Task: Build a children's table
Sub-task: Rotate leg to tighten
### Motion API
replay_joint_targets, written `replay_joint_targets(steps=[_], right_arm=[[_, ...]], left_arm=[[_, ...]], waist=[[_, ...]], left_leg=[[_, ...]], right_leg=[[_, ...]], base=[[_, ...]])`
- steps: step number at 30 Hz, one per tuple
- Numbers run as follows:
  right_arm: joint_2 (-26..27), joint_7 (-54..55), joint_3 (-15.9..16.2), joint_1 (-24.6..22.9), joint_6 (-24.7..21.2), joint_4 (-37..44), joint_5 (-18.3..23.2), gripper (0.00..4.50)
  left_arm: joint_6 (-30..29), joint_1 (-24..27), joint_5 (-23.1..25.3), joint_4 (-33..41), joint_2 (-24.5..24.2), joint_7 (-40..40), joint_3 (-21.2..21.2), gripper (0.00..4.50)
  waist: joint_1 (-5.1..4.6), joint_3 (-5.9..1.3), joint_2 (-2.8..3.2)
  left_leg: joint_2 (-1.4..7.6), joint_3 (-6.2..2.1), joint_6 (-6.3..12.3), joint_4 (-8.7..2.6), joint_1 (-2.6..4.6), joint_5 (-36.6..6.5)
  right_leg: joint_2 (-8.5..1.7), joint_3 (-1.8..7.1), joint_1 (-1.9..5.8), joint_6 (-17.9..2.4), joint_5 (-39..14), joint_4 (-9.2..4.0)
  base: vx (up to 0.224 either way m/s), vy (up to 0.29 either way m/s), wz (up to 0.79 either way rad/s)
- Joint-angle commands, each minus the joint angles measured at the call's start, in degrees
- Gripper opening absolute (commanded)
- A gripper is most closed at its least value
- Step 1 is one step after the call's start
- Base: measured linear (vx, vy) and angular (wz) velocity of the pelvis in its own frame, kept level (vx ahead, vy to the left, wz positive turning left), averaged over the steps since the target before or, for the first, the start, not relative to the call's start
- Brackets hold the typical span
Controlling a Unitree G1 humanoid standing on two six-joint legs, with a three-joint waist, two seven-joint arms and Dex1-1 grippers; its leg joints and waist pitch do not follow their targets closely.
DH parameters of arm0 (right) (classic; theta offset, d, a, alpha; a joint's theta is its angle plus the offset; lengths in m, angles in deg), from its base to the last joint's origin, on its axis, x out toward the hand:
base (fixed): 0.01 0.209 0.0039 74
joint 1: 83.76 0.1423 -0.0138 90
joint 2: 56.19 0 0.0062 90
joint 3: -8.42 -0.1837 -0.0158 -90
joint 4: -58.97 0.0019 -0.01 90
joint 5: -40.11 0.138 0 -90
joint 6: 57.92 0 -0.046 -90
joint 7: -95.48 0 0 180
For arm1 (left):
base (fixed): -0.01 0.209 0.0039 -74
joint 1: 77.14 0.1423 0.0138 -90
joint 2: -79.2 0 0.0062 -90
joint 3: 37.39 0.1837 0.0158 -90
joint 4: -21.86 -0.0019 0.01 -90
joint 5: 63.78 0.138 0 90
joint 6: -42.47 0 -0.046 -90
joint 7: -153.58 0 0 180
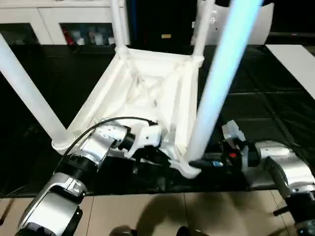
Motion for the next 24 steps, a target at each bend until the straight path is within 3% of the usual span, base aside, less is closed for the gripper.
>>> replay_joint_targets(steps=[1, 3, 6, 9, 11, 14, 17, 19, 24], right_arm=[[5.2, 8.4, 0.8, 1.6, -1.7, 2.0, -0.3, 1.98], [8.6, 16.5, -0.8, 2.6, -3.8, 1.1, -1.6, 1.98], [13.4, 28.1, -2.4, 3.7, -5.8, 0.2, -4.8, 1.96], [17.4, 38.6, -3.6, 4.5, -7.5, -0.9, -7.6, 1.96], [19.5, 42.7, -4.4, 4.9, -8.3, -1.5, -8.0, 1.96], [22.1, 47.1, -5.1, 5.0, -9.3, -1.4, -9.1, 1.96], [23.5, 48.0, -4.9, 4.5, -8.1, -0.6, -9.3, 2.65], [23.7, 48.2, -4.9, 4.5, -8.5, 0.0, -9.2, 2.74], [19.2, 43.6, -6.5, 3.5, -6.4, 1.6, -7.3, 3.18]], left_arm=[[-3.2, -0.4, -0.6, 2.7, 5.8, -6.1, 0.9, 0.00], [-6.8, -0.4, -0.5, 3.3, 8.5, -10.6, 0.1, 0.00], [-10.4, -1.2, 0.6, 2.6, 12.9, -18.5, -0.8, 0.00], [-11.9, -1.7, 2.6, 1.5, 16.1, -25.6, -1.4, 0.00], [-12.6, -2.0, 3.3, 0.9, 17.6, -29.4, -1.9, 0.00], [-13.7, -2.1, 4.2, 0.7, 19.7, -33.9, -2.6, 0.00], [-14.3, -1.5, 4.4, 1.6, 21.3, -36.4, -3.0, 0.00], [-14.6, -1.2, 4.6, 2.2, 21.4, -36.9, -3.0, 0.00], [-12.7, -0.8, 4.8, 3.5, 17.2, -33.2, -2.8, 0.00]], waist=[[-0.70, -3.45, -0.70], [-1.61, -3.55, -0.72], [-3.61, -3.53, -0.75], [-4.71, -3.36, -0.86], [-4.78, -3.59, -0.82], [-4.76, -3.72, -0.92], [-4.66, -3.89, -0.81], [-4.55, -3.86, -0.73], [-4.31, -3.87, -0.87]], left_leg=[[4.12, -2.46, 2.42, -4.10, 0.37, -8.7], [3.94, -2.61, 2.20, -3.98, 0.23, -9.5], [3.98, -2.89, 2.14, -3.90, -0.09, -10.1], [3.01, -2.54, 2.78, -3.57, 0.08, -10.3], [2.92, -2.53, 3.46, -3.60, -0.09, -9.2], [3.34, -2.63, 4.76, -3.83, -0.37, -7.6], [3.95, -2.82, 6.03, -3.89, -0.55, -5.6], [4.04, -2.71, 6.83, -3.90, -0.51, -5.0], [4.15, -2.65, 7.62, -3.93, -0.51, -4.5]], right_leg=[[-5.83, 4.22, 3.60, 0.9, -30.0, -5.88], [-5.74, 3.77, 3.81, 2.7, -31.0, -6.40], [-5.59, 3.51, 3.78, 2.6, -30.0, -6.50], [-5.44, 3.28, 3.45, 3.5, -32.1, -7.18], [-5.34, 3.36, 3.63, 4.0, -31.1, -6.99], [-5.33, 3.87, 3.68, 3.2, -27.1, -6.19], [-5.63, 4.38, 3.74, 0.8, -21.8, -5.15], [-5.77, 4.64, 3.70, -0.8, -20.5, -4.90], [-5.90, 4.91, 3.76, -1.6, -19.7, -4.58]], base=[[0.000, 0.000, 0.00], [0.000, 0.000, 0.00], [0.000, 0.000, 0.00], [0.000, 0.000, 0.00], [0.000, 0.000, 0.00], [0.000, 0.000, 0.00], [0.000, 0.000, 0.00], [0.000, 0.000, 0.00], [0.000, 0.000, 0.00]])
